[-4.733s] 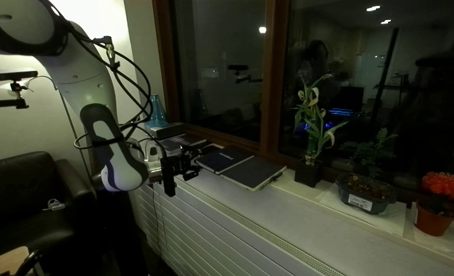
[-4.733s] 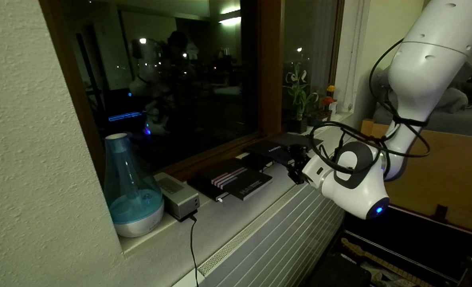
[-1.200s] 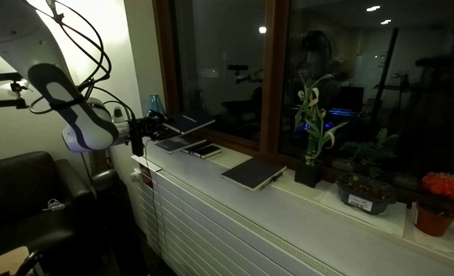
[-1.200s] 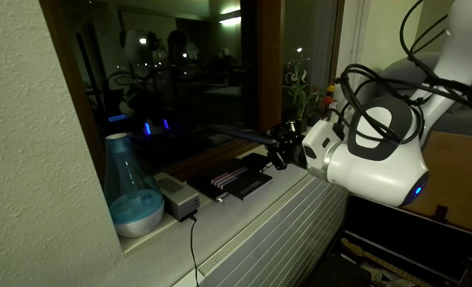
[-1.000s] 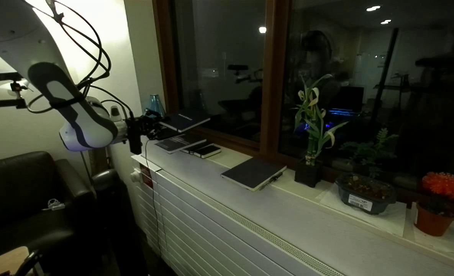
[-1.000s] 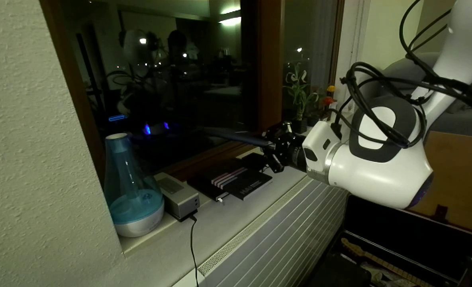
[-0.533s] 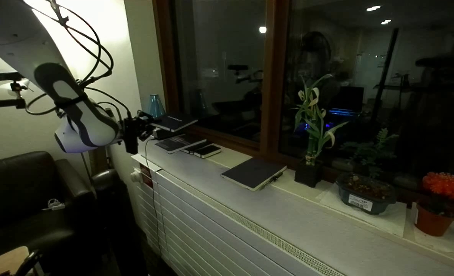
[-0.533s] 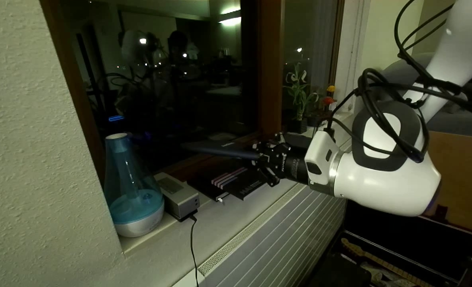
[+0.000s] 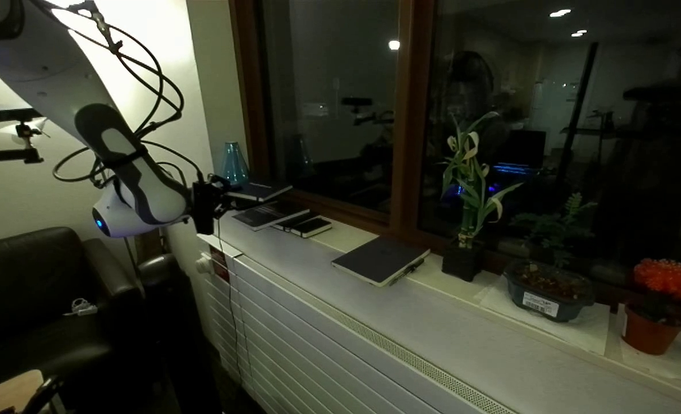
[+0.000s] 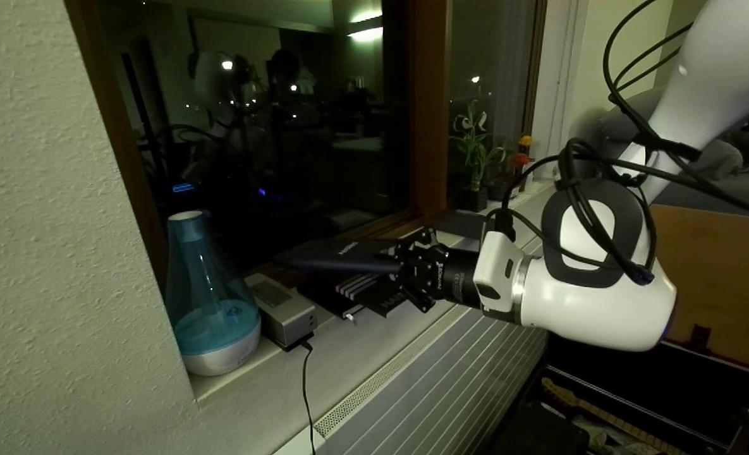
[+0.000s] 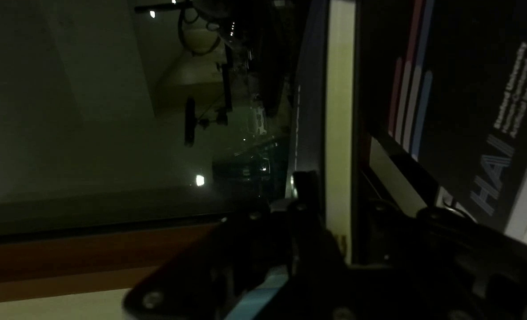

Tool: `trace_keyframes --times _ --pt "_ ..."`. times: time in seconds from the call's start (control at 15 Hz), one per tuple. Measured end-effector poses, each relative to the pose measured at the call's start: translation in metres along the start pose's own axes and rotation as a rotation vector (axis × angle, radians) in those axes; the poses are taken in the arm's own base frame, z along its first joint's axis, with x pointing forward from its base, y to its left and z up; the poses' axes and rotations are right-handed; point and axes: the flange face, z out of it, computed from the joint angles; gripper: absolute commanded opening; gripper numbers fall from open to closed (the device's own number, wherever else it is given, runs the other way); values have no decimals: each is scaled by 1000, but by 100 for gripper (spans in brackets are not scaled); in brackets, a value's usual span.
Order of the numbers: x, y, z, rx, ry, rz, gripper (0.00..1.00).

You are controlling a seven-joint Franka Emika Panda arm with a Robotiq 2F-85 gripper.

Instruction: Put the second book from the right on top of the books on the left.

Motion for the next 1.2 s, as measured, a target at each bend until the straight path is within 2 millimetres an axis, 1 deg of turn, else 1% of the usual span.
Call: trace_keyframes --times 0.27,0.53,0.67,1.07,1.13,1.2 --pt "-3 -5 4 0 -3 -40 5" --pt "-17 -15 4 11 -22 -67 5" --pt "-23 -21 -1 25 -27 -81 5" --pt "-30 -40 -16 56 -24 -121 5" --pt "-31 -42 -16 56 -25 -126 44" --pt "-32 -43 -16 57 -27 -130 45"
